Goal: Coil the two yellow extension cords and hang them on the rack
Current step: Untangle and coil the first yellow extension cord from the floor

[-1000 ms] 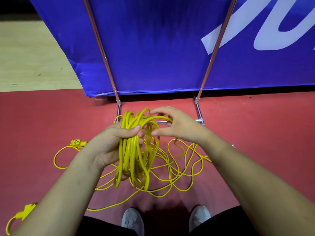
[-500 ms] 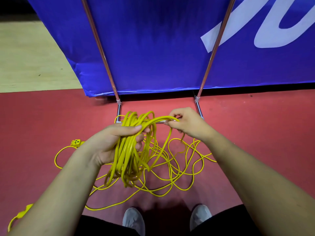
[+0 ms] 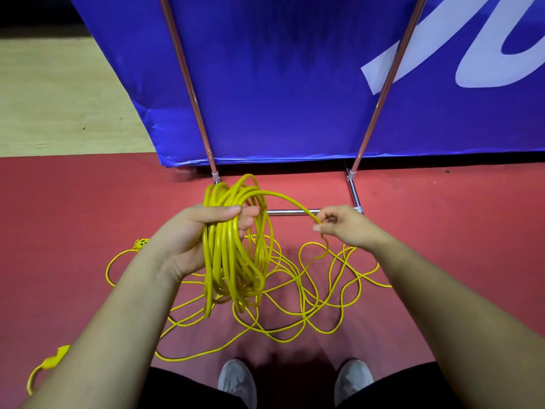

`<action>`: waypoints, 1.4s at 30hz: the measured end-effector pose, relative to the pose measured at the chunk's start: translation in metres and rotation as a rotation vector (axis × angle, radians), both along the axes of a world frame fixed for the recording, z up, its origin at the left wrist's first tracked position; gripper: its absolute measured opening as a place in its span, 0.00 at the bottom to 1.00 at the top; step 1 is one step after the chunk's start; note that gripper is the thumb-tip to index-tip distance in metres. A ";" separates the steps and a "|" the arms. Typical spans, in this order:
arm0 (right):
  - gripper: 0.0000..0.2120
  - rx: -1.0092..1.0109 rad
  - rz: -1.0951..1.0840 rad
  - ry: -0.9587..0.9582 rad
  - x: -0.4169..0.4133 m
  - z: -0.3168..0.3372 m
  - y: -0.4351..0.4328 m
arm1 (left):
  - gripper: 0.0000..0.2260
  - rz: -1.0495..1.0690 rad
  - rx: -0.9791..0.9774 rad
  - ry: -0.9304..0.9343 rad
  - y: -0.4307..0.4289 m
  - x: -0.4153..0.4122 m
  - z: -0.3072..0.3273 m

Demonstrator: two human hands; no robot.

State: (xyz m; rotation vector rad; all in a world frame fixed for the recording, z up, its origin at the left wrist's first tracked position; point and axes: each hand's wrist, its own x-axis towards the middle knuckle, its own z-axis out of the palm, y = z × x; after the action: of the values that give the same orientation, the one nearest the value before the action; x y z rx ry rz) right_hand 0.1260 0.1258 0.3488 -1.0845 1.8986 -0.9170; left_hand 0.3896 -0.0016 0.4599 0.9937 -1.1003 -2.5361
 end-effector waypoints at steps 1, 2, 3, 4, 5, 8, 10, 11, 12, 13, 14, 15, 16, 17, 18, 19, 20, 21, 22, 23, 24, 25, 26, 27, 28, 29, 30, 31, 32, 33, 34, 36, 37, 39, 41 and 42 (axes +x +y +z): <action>0.05 0.022 0.000 -0.016 0.000 -0.006 -0.001 | 0.08 -0.006 0.003 -0.021 0.001 0.000 0.000; 0.06 0.045 0.013 -0.014 0.000 -0.012 -0.002 | 0.07 -0.010 0.013 -0.030 0.000 0.000 -0.001; 0.08 0.078 0.031 0.003 0.000 -0.019 -0.004 | 0.07 -0.006 0.043 -0.002 -0.001 0.000 -0.001; 0.09 0.126 0.050 0.025 0.000 -0.025 -0.004 | 0.10 0.011 0.088 0.063 -0.003 0.000 -0.002; 0.09 0.170 0.063 0.038 -0.001 -0.030 -0.003 | 0.14 0.039 0.141 0.141 -0.005 0.002 -0.002; 0.08 0.288 0.046 0.034 -0.004 -0.041 0.003 | 0.17 0.151 0.202 0.329 -0.012 0.008 -0.001; 0.09 0.299 -0.021 0.037 -0.004 -0.044 0.006 | 0.18 0.162 0.156 0.355 -0.013 0.010 0.002; 0.10 0.269 -0.086 -0.016 -0.002 -0.044 0.007 | 0.19 0.149 0.121 0.345 -0.013 0.011 0.004; 0.09 0.225 -0.170 -0.131 0.001 -0.042 0.007 | 0.20 0.135 0.087 0.333 -0.014 0.011 0.004; 0.09 0.173 -0.246 -0.272 0.005 -0.038 0.006 | 0.19 0.118 0.067 0.310 -0.014 0.011 0.003; 0.08 0.122 -0.298 -0.381 0.008 -0.032 0.003 | 0.19 0.101 0.060 0.289 -0.013 0.010 0.003; 0.08 0.077 -0.325 -0.429 0.012 -0.024 -0.001 | 0.17 0.088 0.067 0.276 -0.013 0.009 0.002; 0.08 0.048 -0.326 -0.411 0.014 -0.018 -0.005 | 0.17 0.085 0.078 0.269 -0.013 0.009 0.000; 0.08 0.032 -0.303 -0.346 0.017 -0.008 -0.009 | 0.16 0.091 0.075 0.258 -0.013 0.008 0.000; 0.09 0.038 -0.259 -0.240 0.020 0.002 -0.012 | 0.15 0.110 0.058 0.236 -0.013 0.007 0.000; 0.10 0.066 -0.190 -0.118 0.022 0.013 -0.013 | 0.13 0.135 0.035 0.208 -0.013 0.006 0.001; 0.11 0.119 -0.096 0.005 0.023 0.025 -0.013 | 0.10 0.162 0.013 0.175 -0.014 0.005 0.001; 0.12 0.199 0.011 0.107 0.026 0.037 -0.012 | 0.07 0.185 -0.007 0.142 -0.014 0.004 0.001; 0.13 0.285 0.128 0.173 0.029 0.049 -0.010 | 0.06 0.187 -0.038 0.115 -0.014 0.003 0.002; 0.11 0.362 0.243 0.196 0.034 0.062 -0.009 | 0.06 0.174 -0.080 0.090 -0.013 0.002 0.001; 0.08 0.421 0.358 0.167 0.040 0.074 -0.008 | 0.07 0.160 -0.126 0.065 -0.011 0.002 -0.001; 0.06 0.441 0.468 0.094 0.048 0.088 -0.007 | 0.06 0.153 -0.171 0.038 -0.008 0.001 -0.003; 0.05 0.412 0.557 -0.003 0.054 0.100 -0.006 | 0.06 0.138 -0.217 0.012 -0.005 0.000 -0.004; 0.05 0.342 0.608 -0.110 0.060 0.112 -0.006 | 0.06 0.109 -0.266 -0.007 -0.001 -0.001 -0.005; 0.05 0.241 0.614 -0.207 0.064 0.122 -0.007 | 0.07 0.063 -0.310 -0.018 0.003 -0.002 -0.005; 0.05 0.133 0.583 -0.283 0.066 0.130 -0.008 | 0.09 -0.005 -0.342 -0.016 0.007 -0.003 -0.004; 0.06 0.032 0.526 -0.325 0.066 0.134 -0.009 | 0.10 -0.077 -0.358 -0.005 0.011 -0.003 -0.002; 0.07 -0.059 0.458 -0.343 0.065 0.136 -0.010 | 0.12 -0.135 -0.362 0.006 0.014 -0.003 -0.001; 0.08 -0.134 0.391 -0.353 0.063 0.134 -0.010 | 0.11 -0.169 -0.354 0.008 0.016 -0.003 0.000; 0.08 -0.191 0.327 -0.362 0.061 0.130 -0.011 | 0.10 -0.180 -0.330 0.006 0.016 -0.004 0.001; 0.08 -0.228 0.275 -0.364 0.057 0.125 -0.011 | 0.08 -0.176 -0.292 0.011 0.015 -0.004 0.001; 0.07 -0.253 0.211 -0.314 0.050 0.111 -0.010 | 0.05 -0.137 -0.181 0.059 0.012 -0.007 0.001; 0.06 -0.234 0.204 -0.273 0.046 0.103 -0.009 | 0.06 -0.114 -0.104 0.095 0.011 -0.008 0.001; 0.04 -0.144 0.235 -0.225 0.035 0.083 -0.006 | 0.12 -0.083 0.045 0.171 0.007 -0.010 0.001; 0.02 -0.076 0.213 -0.283 0.027 0.065 0.001 | 0.13 -0.054 0.068 0.200 0.004 -0.010 -0.001; 0.03 -0.076 0.161 -0.357 0.025 0.059 0.003 | 0.11 -0.059 0.040 0.177 0.002 -0.009 -0.002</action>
State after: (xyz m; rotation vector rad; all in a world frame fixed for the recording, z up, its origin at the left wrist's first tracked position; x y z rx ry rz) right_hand 0.1505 0.1291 0.4075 -1.0227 1.4750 -1.0212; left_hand 0.3807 0.0009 0.4581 0.7384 -1.0474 -2.6422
